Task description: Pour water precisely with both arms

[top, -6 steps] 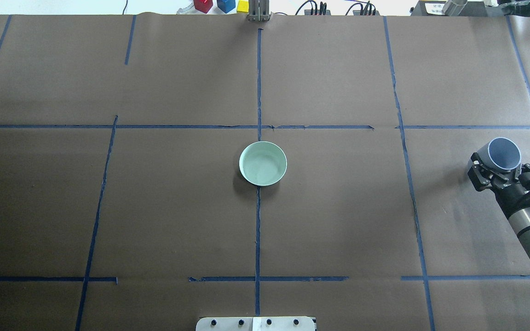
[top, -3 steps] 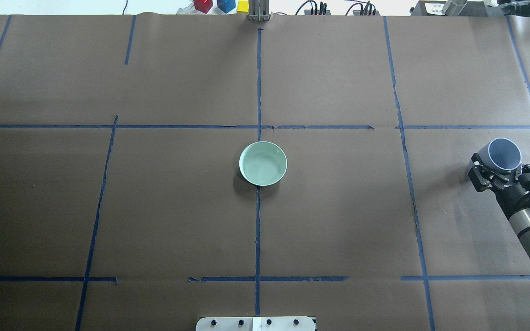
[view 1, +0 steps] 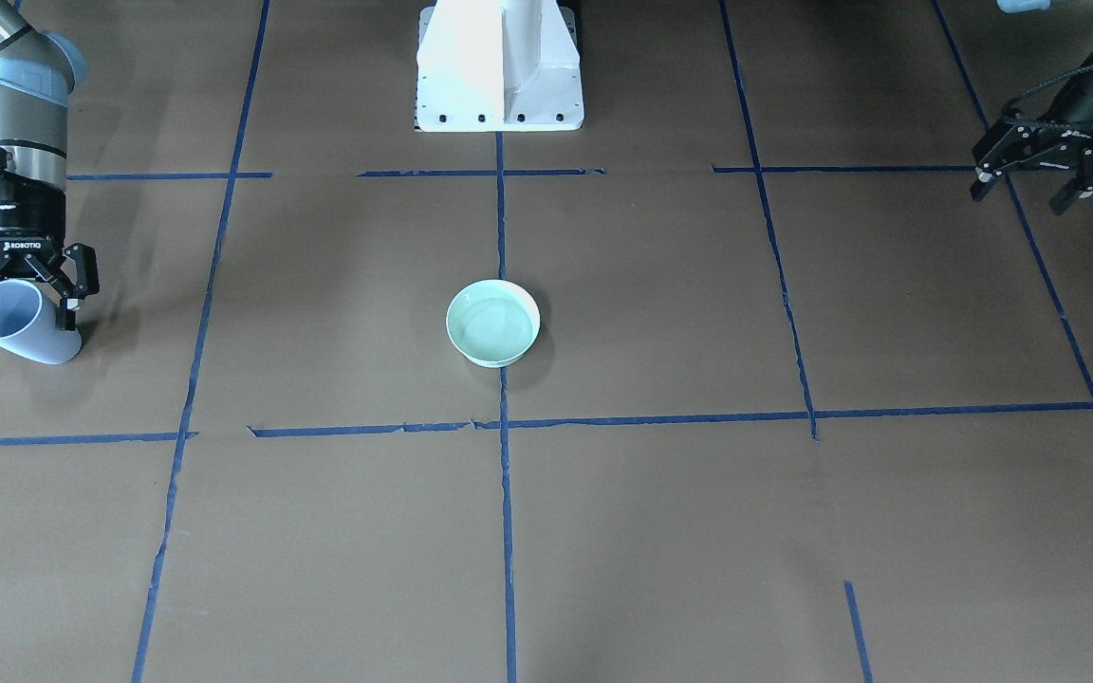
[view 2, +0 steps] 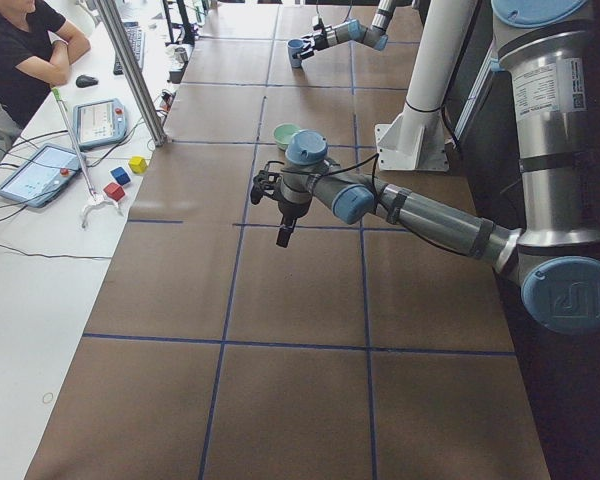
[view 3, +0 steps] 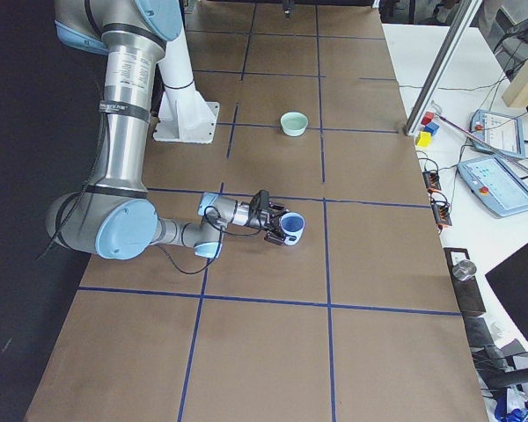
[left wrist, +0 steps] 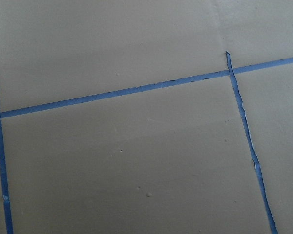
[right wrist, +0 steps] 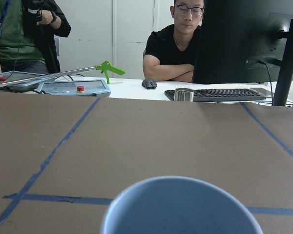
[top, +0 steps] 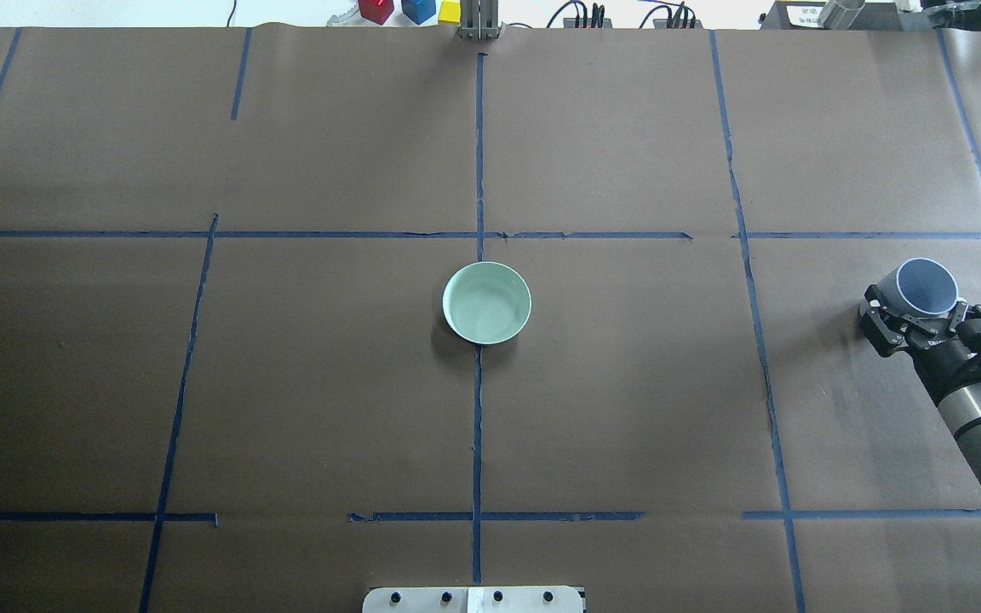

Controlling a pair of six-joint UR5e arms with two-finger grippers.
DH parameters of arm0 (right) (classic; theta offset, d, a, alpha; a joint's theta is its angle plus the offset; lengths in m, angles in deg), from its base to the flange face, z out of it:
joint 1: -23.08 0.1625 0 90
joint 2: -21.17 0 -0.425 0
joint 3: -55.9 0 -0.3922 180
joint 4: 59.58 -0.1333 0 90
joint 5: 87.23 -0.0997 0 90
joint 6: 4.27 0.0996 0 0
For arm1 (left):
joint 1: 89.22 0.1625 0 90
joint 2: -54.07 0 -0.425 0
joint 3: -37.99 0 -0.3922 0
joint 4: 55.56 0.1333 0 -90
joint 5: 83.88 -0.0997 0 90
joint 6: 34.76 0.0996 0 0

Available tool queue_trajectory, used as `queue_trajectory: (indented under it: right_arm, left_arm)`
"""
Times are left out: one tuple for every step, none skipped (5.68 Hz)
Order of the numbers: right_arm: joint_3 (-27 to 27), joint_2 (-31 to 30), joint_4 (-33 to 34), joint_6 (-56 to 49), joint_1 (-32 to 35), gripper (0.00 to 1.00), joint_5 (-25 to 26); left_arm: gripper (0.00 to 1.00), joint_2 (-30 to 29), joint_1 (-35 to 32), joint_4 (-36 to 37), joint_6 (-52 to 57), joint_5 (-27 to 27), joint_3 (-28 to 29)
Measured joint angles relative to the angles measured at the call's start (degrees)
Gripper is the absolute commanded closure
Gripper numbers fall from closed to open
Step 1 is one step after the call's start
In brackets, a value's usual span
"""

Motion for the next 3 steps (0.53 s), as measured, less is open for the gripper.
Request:
queue_trajectory:
  right_arm:
    - [1.1,-1.0,0.0,-0.1,0.0,0.00,-0.6]
    - [2.9,-3.0,0.0,-0.1,0.1,0.00,-2.1]
    - [4.8,-5.1,0.0,-0.1,0.1,0.00,-3.7]
  left_arm:
    - [0.00,-0.1,0.0,0.0,-0.1,0.0,0.0]
    - [0.00,-0.2,0.0,0.0,-0.3,0.0,0.0]
    - [0.00,-0.2,0.0,0.0,-0.4,0.0,-0.1]
